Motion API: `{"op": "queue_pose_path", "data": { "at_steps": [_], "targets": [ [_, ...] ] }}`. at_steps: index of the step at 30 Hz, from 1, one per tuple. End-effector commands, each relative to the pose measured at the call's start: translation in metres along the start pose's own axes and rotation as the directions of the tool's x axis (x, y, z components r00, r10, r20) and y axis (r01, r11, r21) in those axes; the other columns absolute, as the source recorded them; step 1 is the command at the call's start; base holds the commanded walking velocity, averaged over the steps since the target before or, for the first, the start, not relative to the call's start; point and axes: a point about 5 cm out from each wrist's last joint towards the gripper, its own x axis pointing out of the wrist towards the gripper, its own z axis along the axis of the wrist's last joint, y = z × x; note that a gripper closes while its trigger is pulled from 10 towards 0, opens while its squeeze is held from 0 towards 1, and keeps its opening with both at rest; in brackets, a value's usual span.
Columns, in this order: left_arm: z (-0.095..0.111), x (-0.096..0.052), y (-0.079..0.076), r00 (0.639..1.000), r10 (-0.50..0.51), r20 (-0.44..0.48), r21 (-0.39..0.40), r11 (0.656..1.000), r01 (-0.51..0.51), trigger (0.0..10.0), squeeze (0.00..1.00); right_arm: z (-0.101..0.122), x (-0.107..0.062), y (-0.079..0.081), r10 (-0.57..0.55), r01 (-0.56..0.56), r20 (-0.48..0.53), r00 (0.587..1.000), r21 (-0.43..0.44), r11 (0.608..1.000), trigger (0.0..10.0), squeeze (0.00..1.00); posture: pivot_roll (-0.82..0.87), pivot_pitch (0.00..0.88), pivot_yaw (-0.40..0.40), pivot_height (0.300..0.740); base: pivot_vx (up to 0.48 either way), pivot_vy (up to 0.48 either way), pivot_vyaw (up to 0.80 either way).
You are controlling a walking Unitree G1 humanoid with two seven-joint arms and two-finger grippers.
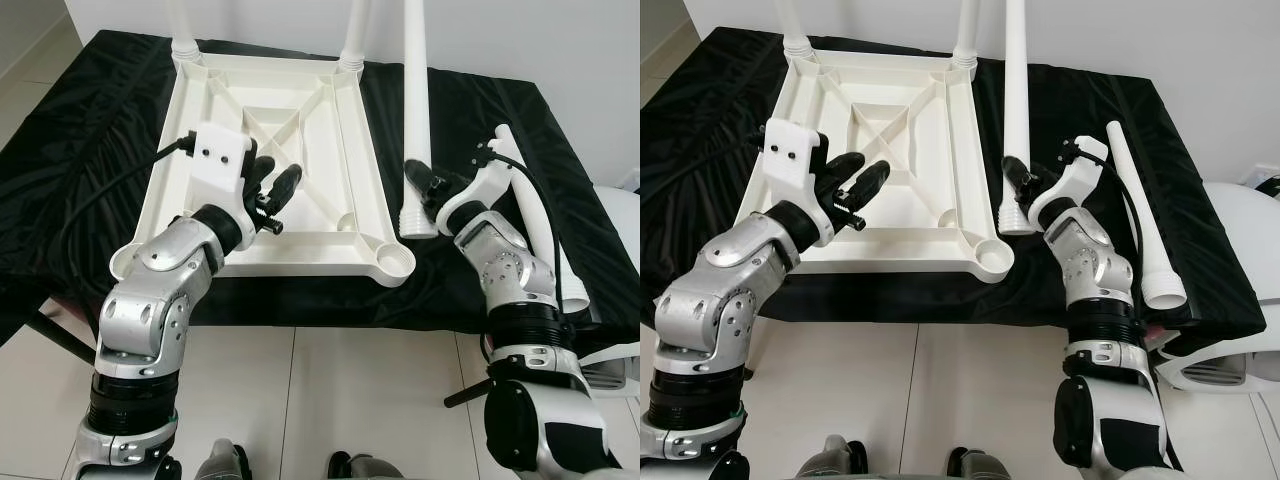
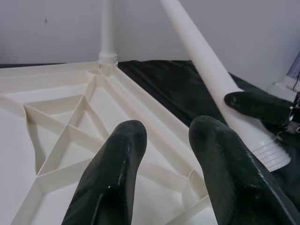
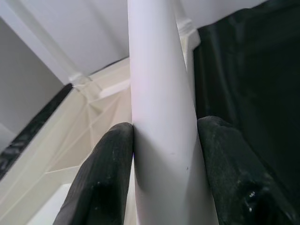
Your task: Building children table
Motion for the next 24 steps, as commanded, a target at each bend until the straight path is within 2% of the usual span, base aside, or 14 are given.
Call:
{"op": "queue_pose_path", "data": {
  "at_steps": [1,2,10,11,12,15,24],
  "targets": [
    [0.002,0.0,-0.008,0.989,-0.149,0.009,-0.024,0.989,0.149,10.0,0.0,0.003,-0.002,0.002,0.032,-0.031,0.035,0.999,-0.009,0.999,10.0,0.0,0.02,0.101,-0.058,0.74,0.0,0.0,0.0],
    [0.003,0.001,-0.008,0.988,-0.152,0.015,-0.044,0.987,0.153,10.0,0.0,0.001,-0.002,0.005,0.053,-0.053,0.04,0.998,-0.011,0.999,10.0,0.0,0.02,0.1,-0.056,0.74,0.0,0.0,0.0],
    [0.004,0.002,-0.008,0.988,-0.154,0.019,-0.054,0.986,0.155,10.0,0.0,0.0,-0.003,0.006,0.067,-0.067,0.043,0.997,-0.015,0.998,10.0,0.0,0.02,0.1,-0.056,0.74,0.0,0.0,0.0],
    [0.003,0.005,-0.002,0.992,-0.128,0.02,-0.094,0.987,0.129,10.0,1.0,-0.005,-0.004,0.011,0.098,-0.098,0.05,0.994,-0.015,0.995,10.0,0.0,0.03,0.102,-0.056,0.74,0.0,0.0,0.0],
    [0.002,0.007,0.002,0.994,-0.108,0.02,-0.13,0.985,0.11,10.0,1.0,-0.008,-0.006,0.014,0.121,-0.12,0.056,0.991,-0.008,0.993,10.0,0.0,0.03,0.102,-0.056,0.74,0.0,0.0,0.0],
    [0.001,0.009,0.008,0.995,-0.098,0.015,-0.169,0.981,0.099,10.0,1.0,-0.014,-0.009,0.016,0.136,-0.135,0.061,0.989,-0.01,0.991,10.0,0.0,0.03,0.103,-0.051,0.74,0.0,0.0,0.0],
    [0.003,0.012,0.014,0.997,-0.077,0.014,-0.152,0.985,0.078,10.0,1.0,-0.024,-0.013,0.015,0.137,-0.137,0.063,0.988,-0.013,0.99,10.0,0.0,0.03,0.096,-0.056,0.74,0.0,0.0,0.0]
  ]
}}
